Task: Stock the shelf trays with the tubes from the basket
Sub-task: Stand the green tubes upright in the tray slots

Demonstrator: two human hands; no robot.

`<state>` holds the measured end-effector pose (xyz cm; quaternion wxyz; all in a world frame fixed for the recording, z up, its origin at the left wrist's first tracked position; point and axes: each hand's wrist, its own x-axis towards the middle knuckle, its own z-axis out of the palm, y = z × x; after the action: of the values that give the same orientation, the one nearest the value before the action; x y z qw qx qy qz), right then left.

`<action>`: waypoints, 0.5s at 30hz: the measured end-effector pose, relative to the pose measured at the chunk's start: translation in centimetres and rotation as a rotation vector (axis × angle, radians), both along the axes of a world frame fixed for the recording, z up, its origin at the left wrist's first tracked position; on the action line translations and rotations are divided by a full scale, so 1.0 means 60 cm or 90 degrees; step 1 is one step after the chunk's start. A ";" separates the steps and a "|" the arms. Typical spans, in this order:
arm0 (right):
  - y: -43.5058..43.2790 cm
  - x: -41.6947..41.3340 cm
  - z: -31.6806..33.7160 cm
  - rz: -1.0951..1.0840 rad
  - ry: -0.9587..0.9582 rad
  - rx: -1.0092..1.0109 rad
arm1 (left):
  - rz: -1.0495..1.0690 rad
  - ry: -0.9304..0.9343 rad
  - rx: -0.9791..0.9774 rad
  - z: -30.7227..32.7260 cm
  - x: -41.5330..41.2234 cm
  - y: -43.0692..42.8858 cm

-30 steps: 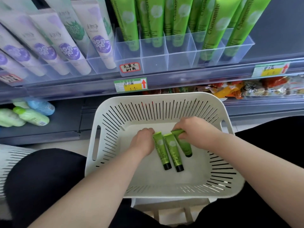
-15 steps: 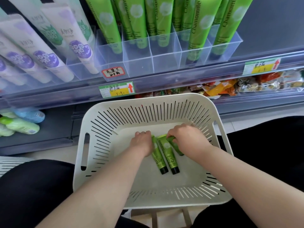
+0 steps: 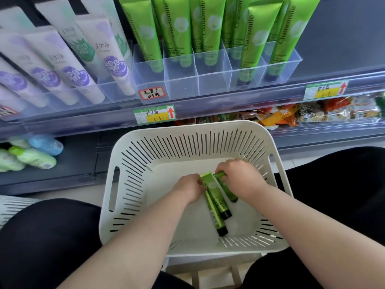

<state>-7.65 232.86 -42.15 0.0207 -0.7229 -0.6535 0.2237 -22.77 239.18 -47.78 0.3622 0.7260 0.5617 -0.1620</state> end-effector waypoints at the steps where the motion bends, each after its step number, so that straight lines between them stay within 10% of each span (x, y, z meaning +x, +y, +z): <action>1: -0.002 0.000 0.001 0.000 -0.003 0.004 | 0.009 0.003 0.006 -0.002 0.003 -0.003; 15: 0.007 0.000 0.008 0.007 -0.013 0.019 | 0.133 -0.011 0.029 0.001 0.012 -0.001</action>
<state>-7.67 233.28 -41.64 0.0238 -0.7212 -0.6607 0.2067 -22.06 239.15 -47.74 0.3654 0.6728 0.6348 -0.1040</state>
